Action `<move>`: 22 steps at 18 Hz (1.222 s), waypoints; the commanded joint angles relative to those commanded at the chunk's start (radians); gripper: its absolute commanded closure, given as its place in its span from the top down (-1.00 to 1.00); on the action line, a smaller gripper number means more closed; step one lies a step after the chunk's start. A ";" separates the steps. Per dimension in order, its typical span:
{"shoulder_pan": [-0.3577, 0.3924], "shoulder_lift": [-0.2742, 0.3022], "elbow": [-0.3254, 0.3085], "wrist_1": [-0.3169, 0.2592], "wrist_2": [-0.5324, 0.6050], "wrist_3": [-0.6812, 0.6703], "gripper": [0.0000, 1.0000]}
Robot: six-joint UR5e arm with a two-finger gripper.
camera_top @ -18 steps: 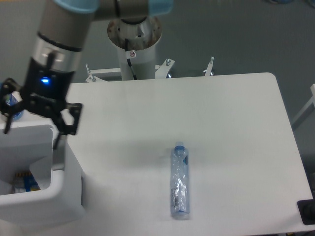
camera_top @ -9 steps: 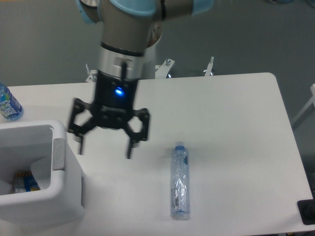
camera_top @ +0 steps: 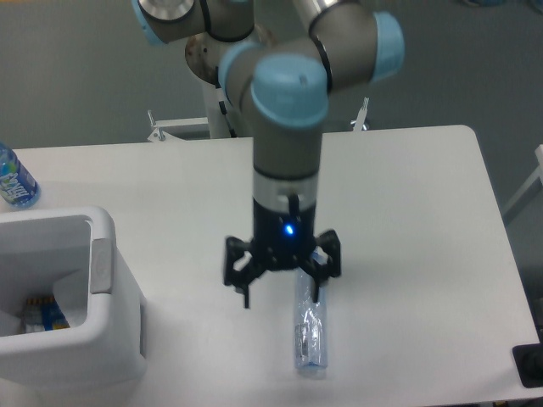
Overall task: Place the trash in the trash can
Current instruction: 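Move the open gripper over the clear plastic water bottle, then lower the gripper around the bottle and close on it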
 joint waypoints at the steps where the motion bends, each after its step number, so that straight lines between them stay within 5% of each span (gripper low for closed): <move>1: 0.000 -0.012 -0.008 0.000 0.003 0.002 1.00; 9: 0.000 -0.123 -0.022 0.012 0.061 0.003 1.00; 15: 0.000 -0.202 0.024 0.017 0.063 -0.005 1.00; 22: -0.003 -0.236 0.032 0.031 0.069 0.002 1.00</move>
